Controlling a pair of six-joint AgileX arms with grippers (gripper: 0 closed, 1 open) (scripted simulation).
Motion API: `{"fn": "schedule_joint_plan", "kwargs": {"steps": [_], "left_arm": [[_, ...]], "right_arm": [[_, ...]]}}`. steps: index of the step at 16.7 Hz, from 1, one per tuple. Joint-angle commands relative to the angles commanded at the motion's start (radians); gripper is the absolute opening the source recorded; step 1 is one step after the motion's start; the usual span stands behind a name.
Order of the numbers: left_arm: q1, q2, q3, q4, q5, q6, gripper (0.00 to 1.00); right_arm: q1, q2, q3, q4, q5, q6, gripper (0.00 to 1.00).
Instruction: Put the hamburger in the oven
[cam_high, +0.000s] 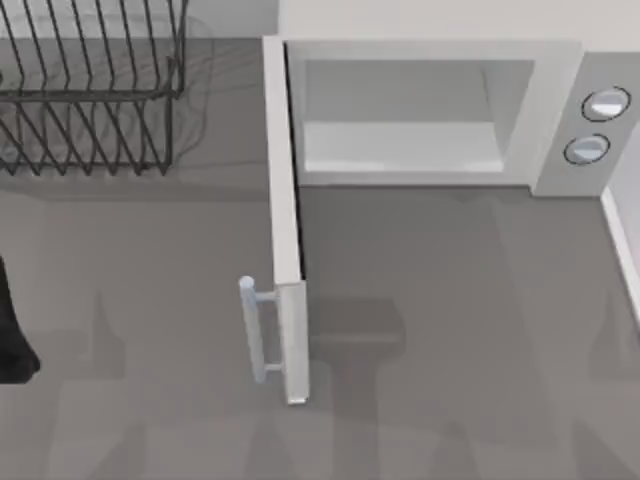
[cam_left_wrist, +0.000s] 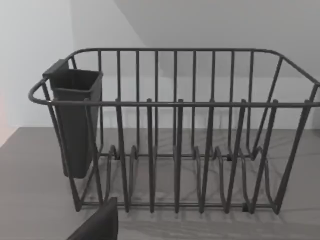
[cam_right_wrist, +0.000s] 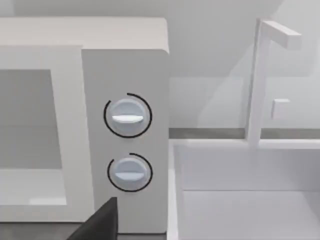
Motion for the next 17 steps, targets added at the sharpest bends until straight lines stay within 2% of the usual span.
{"fn": "schedule_joint_plan", "kwargs": {"steps": [4, 7, 17], "left_arm": [[0.000, 0.000, 0.000, 0.000, 0.000, 0.000, 1.00], [0.000, 0.000, 0.000, 0.000, 0.000, 0.000, 1.00], [0.000, 0.000, 0.000, 0.000, 0.000, 0.000, 1.00]], "right_arm": [[-0.003, 0.034, 0.027, -0.032, 0.001, -0.020, 1.00], [-0.011, 0.164, 0.116, -0.144, 0.000, -0.088, 1.00], [-0.050, 0.992, 0.538, -0.743, -0.006, -0.423, 1.00]]}}
